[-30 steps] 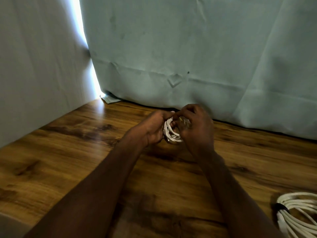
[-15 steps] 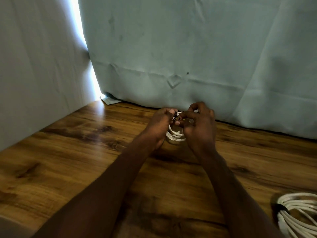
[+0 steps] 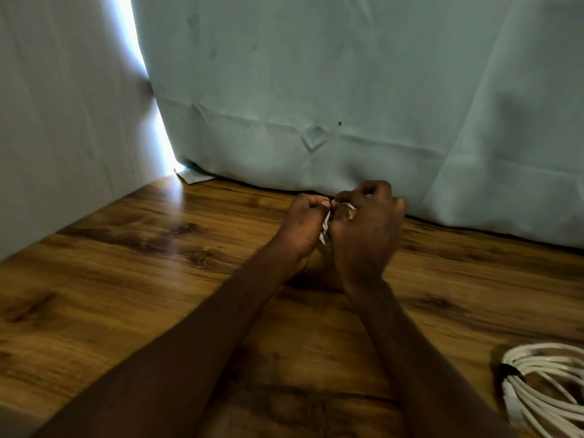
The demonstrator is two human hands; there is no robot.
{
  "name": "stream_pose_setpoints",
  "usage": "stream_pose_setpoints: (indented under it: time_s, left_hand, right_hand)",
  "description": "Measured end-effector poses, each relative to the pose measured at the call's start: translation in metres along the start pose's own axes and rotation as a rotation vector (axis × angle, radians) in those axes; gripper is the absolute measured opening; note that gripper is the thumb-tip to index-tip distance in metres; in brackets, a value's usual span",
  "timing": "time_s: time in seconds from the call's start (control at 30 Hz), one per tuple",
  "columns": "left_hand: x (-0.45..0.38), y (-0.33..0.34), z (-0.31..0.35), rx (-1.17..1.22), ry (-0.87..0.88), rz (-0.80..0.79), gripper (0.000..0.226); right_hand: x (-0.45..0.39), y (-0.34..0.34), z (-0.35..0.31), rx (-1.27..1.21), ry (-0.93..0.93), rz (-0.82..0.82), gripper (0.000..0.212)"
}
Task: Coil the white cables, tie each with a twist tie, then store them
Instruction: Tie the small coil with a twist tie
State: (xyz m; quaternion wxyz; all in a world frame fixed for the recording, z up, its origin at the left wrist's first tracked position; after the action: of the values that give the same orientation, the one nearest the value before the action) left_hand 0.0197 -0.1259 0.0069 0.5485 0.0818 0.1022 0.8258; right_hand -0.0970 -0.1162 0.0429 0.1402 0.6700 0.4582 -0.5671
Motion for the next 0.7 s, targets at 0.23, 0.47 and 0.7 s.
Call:
stream_pose_setpoints:
  time_s: [0.23,0.47,0.7]
  left_hand:
    - [0.005,-0.012,0.001,0.165,-0.049,0.088,0.01]
    - [0.007,-0.015,0.001,0.168,-0.061,0.022,0.016]
    - [0.009,-0.021,0.005,0.051,-0.028,0.087,0.014]
  right_hand:
    - [0.005,0.011,0.009,-0.17,0.136,0.006,0.024]
    - [0.005,0.004,0.012,-0.24,0.21,0.086,0.012]
    - [0.005,0.016,0.011,-0.118,0.08,-0.074,0.022]
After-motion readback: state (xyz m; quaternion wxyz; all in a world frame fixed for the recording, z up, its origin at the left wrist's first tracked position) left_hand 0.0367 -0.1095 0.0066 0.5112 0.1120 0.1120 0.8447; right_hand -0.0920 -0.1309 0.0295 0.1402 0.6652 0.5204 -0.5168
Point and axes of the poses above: each hand's wrist, its own x-axis away from the middle knuckle, its own y-axis out of the palm, z = x × y, the point moved 5 cm from there along -x, towards the middle knuckle, and after that the axes turned 11 degrees about -y, right-handed, at the moved point
